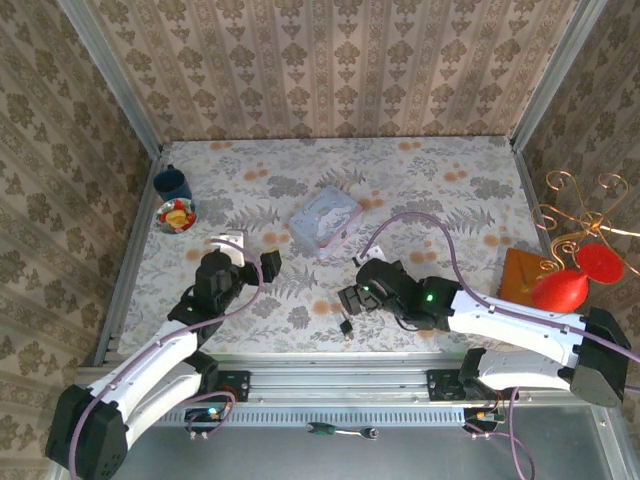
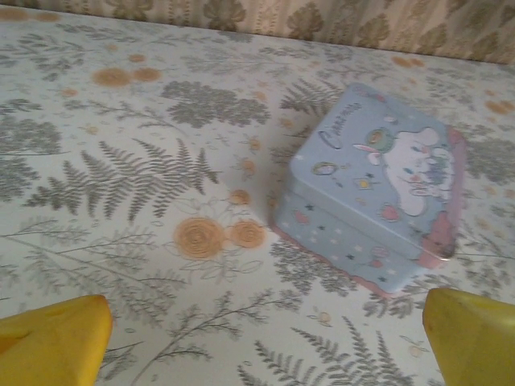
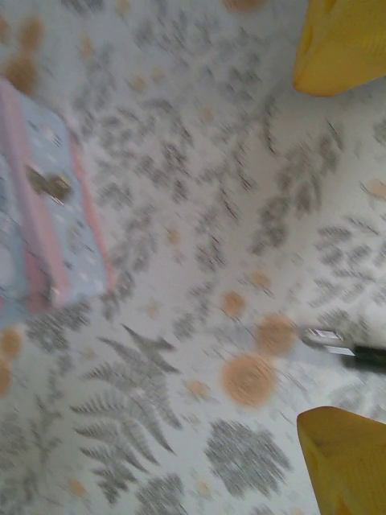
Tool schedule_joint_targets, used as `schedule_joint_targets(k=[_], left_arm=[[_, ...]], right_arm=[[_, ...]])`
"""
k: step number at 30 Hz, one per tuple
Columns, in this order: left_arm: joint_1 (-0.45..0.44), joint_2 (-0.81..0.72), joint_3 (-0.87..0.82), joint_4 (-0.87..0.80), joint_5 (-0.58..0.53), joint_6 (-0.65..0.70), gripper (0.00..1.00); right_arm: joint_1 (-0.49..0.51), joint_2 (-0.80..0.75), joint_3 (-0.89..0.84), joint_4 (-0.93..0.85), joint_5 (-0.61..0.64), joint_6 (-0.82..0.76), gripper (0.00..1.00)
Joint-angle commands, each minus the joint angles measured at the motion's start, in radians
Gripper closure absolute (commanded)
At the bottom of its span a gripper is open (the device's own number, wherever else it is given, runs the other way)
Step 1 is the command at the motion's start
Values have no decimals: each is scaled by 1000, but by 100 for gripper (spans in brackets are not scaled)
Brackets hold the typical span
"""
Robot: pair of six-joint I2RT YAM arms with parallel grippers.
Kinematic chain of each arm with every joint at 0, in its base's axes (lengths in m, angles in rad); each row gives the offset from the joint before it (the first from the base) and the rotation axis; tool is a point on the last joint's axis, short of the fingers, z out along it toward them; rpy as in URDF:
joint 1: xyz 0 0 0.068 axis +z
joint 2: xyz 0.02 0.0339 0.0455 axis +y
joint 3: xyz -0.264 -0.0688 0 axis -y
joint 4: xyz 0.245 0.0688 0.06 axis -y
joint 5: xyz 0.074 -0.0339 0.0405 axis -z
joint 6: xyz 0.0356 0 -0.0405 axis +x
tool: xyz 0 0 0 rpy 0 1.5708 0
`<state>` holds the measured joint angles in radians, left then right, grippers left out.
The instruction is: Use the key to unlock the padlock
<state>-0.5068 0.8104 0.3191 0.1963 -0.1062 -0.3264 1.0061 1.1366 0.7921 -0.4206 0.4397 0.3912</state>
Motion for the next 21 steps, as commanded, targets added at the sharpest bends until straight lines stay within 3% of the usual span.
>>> schedule_joint_targets(k=[1,4,7,12,18,21], left_arm=[[10,25,46,-59,-98,72,0],[10,30,57,-54,-102,133,0],[10,-22,45,-19,-150,184,0],[23,-75,36,5,-348,225,0],[42,-25,-197,544,-363,454,0],[65,5,-205,571,-440,515,0]], right_arm=[[-16,-16,-53,160,234,-210,0],[-52,-25,-95,308,312,-368,0],[-141,-36,-108,367,262,-456,0],[-298,-52,-156,476,257,-491,0],[-441,-42,-303,702,279,-554,0],[-510,-22,-330,706,201,-491,0]])
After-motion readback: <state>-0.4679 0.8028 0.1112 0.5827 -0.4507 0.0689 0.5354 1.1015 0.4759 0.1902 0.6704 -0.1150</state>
